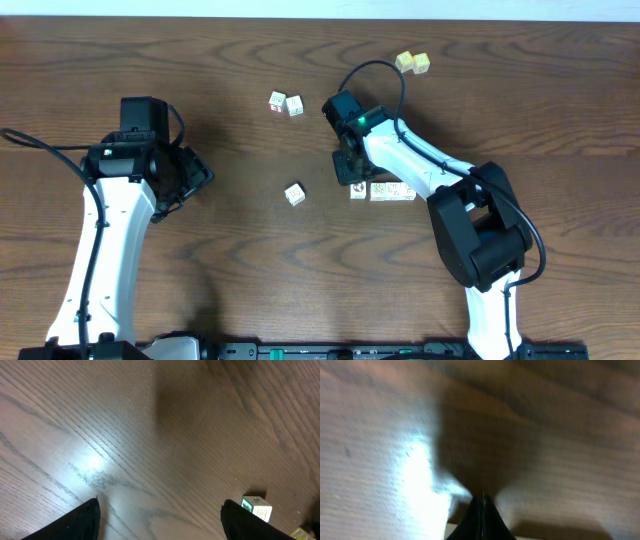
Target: Lift 5 blocks
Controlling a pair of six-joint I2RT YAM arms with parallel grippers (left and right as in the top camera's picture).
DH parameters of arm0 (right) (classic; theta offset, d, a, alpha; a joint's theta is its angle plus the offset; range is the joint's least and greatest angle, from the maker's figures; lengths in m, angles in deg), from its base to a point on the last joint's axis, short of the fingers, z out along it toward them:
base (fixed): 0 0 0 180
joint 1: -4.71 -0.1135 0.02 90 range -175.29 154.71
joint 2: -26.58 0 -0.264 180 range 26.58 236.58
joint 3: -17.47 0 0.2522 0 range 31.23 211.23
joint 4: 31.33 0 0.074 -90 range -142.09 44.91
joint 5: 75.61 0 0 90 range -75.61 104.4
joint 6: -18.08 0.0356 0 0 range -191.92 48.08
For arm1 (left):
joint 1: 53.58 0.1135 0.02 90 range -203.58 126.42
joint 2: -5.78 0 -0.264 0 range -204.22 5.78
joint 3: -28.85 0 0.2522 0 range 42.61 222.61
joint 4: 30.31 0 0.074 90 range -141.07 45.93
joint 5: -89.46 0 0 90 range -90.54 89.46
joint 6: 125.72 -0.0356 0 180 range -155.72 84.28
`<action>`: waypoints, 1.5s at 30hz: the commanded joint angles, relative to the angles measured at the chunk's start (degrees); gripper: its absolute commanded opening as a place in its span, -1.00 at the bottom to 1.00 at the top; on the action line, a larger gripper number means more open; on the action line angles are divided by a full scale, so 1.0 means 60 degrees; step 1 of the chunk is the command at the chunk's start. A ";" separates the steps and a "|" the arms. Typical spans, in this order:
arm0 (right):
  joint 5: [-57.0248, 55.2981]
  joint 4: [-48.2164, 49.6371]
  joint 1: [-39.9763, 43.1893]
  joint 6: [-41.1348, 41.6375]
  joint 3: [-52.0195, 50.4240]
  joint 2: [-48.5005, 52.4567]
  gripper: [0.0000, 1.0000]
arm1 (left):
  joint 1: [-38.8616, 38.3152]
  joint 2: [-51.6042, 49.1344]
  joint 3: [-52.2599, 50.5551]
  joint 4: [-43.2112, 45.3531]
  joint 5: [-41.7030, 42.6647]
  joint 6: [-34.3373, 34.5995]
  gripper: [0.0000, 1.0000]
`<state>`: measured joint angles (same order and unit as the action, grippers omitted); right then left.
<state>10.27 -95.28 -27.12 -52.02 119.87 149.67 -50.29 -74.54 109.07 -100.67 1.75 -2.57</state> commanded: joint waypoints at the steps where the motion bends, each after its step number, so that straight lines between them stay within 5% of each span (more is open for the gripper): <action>1: -0.0098 -0.0138 -0.0015 -0.0113 -0.0076 -0.0149 -0.98 | 0.0040 0.0095 0.0168 -0.0025 -0.0051 -0.0055 0.55; 15: -0.0131 -0.1082 -0.0044 -0.0138 0.1137 -0.0335 -0.98 | 0.0040 0.0095 0.0168 -0.0025 -0.0051 -0.0055 0.55; 26: 0.3595 -0.2328 -0.0539 -0.2313 0.1453 -0.0386 -0.98 | 0.0040 0.0095 0.0168 -0.0025 -0.0055 -0.0055 0.56; 37: 0.0120 -0.2535 -0.1424 -0.1009 0.0277 -0.0386 -0.98 | 0.0040 0.0095 0.0168 -0.0025 -0.0051 -0.0055 0.56; 45: -0.0127 -0.2171 -0.1224 -0.0535 0.0040 -0.0386 -0.98 | 0.0040 0.0095 0.0168 -0.0025 -0.0055 -0.0055 0.56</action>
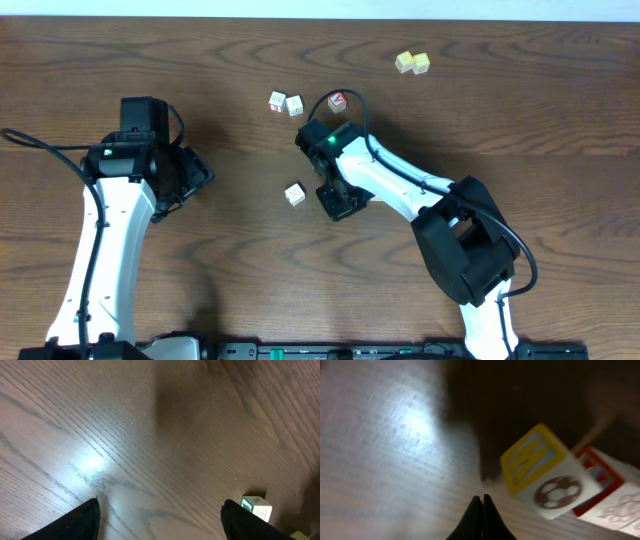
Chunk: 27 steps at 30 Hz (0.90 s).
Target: Lift 5 blocks
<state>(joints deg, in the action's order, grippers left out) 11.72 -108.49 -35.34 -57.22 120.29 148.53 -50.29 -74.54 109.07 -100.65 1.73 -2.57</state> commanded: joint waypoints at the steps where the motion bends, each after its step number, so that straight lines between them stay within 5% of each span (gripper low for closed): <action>1: -0.0368 0.0066 0.0186 0.0331 -0.0055 -0.0197 -0.97 | 0.0040 0.0095 0.0168 -0.0029 -0.0047 -0.0055 0.55; 27: -0.0561 -0.0117 0.0240 0.0331 -0.0080 -0.0197 -0.98 | 0.0040 0.0095 0.0168 -0.0029 -0.0051 -0.0055 0.55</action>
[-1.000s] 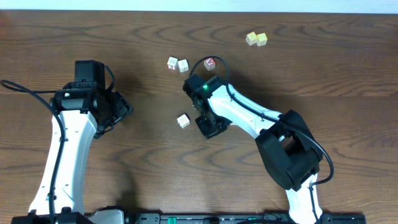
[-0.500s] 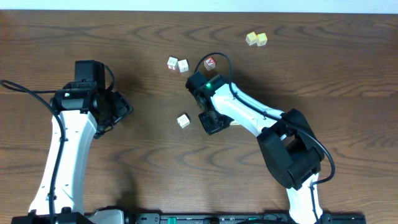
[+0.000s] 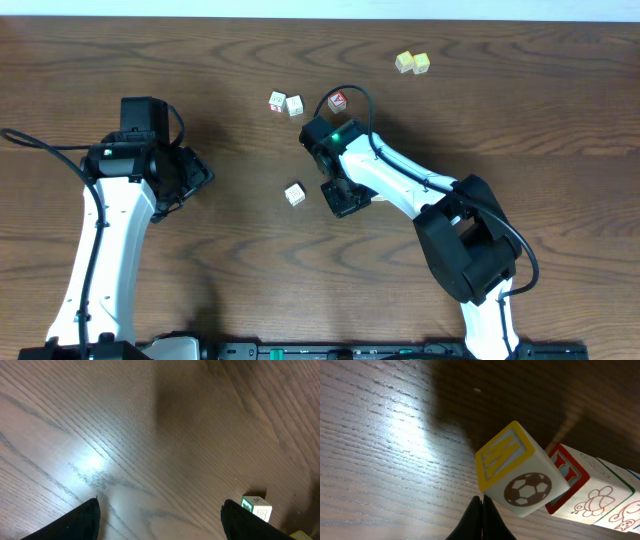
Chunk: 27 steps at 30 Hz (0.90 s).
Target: Lift 5 blocks
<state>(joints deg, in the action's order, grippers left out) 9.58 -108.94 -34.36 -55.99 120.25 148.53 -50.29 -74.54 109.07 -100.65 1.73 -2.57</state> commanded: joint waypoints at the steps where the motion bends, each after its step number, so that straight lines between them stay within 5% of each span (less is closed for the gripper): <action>1: -0.0240 -0.0044 0.0076 0.0127 -0.0073 -0.0197 -0.97 | 0.0040 0.0095 0.0168 -0.0029 -0.0051 -0.0055 0.56; 27: -0.0346 -0.0036 0.0452 0.0182 -0.0069 -0.0197 -0.98 | 0.0040 0.0095 0.0168 -0.0029 -0.0051 -0.0055 0.55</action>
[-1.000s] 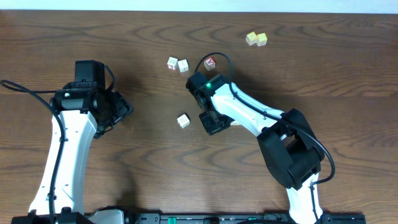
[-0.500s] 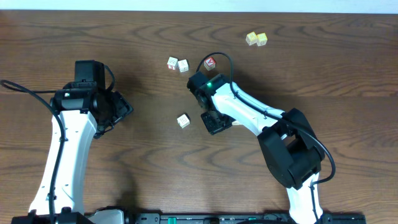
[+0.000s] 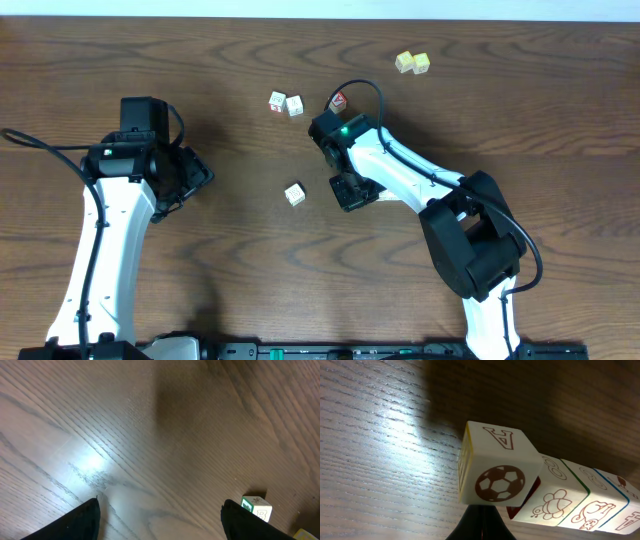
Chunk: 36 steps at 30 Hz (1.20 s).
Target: Lift 5 blocks
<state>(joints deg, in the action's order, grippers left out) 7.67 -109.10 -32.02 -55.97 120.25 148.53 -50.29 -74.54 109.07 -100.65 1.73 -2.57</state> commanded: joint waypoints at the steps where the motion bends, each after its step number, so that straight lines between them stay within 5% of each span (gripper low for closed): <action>1: 0.0098 -0.0007 0.0062 0.0240 -0.0069 -0.0200 -0.98 | 0.0040 0.0095 0.0168 -0.0029 -0.0047 -0.0055 0.56; 17: 0.0441 0.1169 0.0554 0.0197 0.1133 -0.0641 -0.98 | 0.0040 0.0095 0.0168 -0.0029 -0.0051 -0.0055 0.55; 36: 0.0379 0.2903 0.0878 0.0419 -0.0550 -0.0612 -0.97 | 0.0040 0.0095 0.0168 -0.0029 -0.0051 -0.0055 0.55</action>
<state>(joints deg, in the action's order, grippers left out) 10.71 -92.42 -26.86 -54.90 118.45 145.89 -50.29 -74.54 109.07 -100.67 1.75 -2.57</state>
